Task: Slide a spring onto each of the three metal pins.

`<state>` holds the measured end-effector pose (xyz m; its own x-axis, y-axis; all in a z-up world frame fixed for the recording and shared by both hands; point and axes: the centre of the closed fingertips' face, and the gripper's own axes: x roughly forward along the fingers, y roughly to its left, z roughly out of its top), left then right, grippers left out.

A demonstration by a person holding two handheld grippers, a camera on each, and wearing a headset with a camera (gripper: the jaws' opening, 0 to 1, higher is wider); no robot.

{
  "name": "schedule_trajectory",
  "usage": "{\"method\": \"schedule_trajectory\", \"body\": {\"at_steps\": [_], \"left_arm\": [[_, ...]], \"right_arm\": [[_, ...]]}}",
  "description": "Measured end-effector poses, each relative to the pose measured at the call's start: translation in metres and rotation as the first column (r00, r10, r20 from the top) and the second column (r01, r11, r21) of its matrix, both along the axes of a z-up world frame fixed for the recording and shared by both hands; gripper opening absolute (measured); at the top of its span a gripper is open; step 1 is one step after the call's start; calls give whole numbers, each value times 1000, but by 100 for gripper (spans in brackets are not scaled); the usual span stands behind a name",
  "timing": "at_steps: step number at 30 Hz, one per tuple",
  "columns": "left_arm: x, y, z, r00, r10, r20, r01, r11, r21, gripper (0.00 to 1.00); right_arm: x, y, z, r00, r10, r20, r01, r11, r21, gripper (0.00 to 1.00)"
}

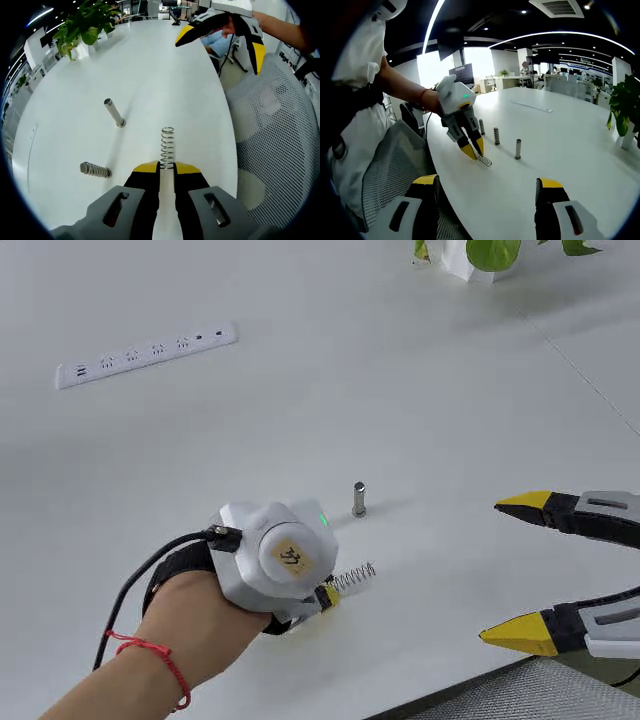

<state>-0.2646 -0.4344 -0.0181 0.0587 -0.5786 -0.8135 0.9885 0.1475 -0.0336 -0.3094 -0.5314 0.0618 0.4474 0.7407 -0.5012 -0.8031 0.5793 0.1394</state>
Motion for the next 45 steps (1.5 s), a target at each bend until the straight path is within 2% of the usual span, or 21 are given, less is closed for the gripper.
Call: {"method": "schedule_trajectory", "body": {"at_steps": [6,9,13,16,19,23,24,26,27,28,32,35,42,45], "left_arm": [[-6,3,21,998,55,-11,-56,994,-97,6],[-9,3,38,995,93,-24,-95,980,-173,6],[-14,2,60,993,113,-25,-116,958,-263,6],[-16,0,79,990,137,-34,-141,931,-337,6],[-18,0,100,987,156,-37,-157,898,-412,6],[-21,4,120,984,175,-40,-173,863,-474,6],[-22,5,126,982,184,-46,-183,847,-499,6],[-22,7,133,979,198,-55,-197,829,-523,6],[-23,9,138,977,205,-59,-203,815,-543,6],[-23,9,142,976,209,-62,-208,806,-554,6],[-24,14,150,972,223,-69,-221,783,-582,6],[-25,14,155,971,227,-75,-225,764,-604,6],[-25,17,160,966,242,-91,-244,736,-631,6],[-26,18,161,966,243,-93,-245,731,-636,6]], "right_arm": [[7,14,15,1000,22,10,-22,1000,16,72],[11,23,26,999,26,19,-27,999,40,68],[16,33,37,999,32,17,-33,998,55,56],[23,44,52,999,29,25,-32,994,102,50],[27,57,67,999,34,2,-34,985,170,43],[30,70,80,999,49,-8,-46,974,222,37],[30,74,84,998,55,-11,-51,971,235,36],[30,79,88,997,68,-24,-59,967,249,32],[30,83,90,997,73,-25,-65,964,256,30],[30,85,92,997,78,-25,-68,963,262,29],[30,98,101,994,102,-33,-88,952,293,26],[30,101,100,991,130,-32,-115,950,289,21],[26,111,107,987,154,-40,-134,941,310,15],[25,112,108,987,155,-42,-134,939,318,10]]}}
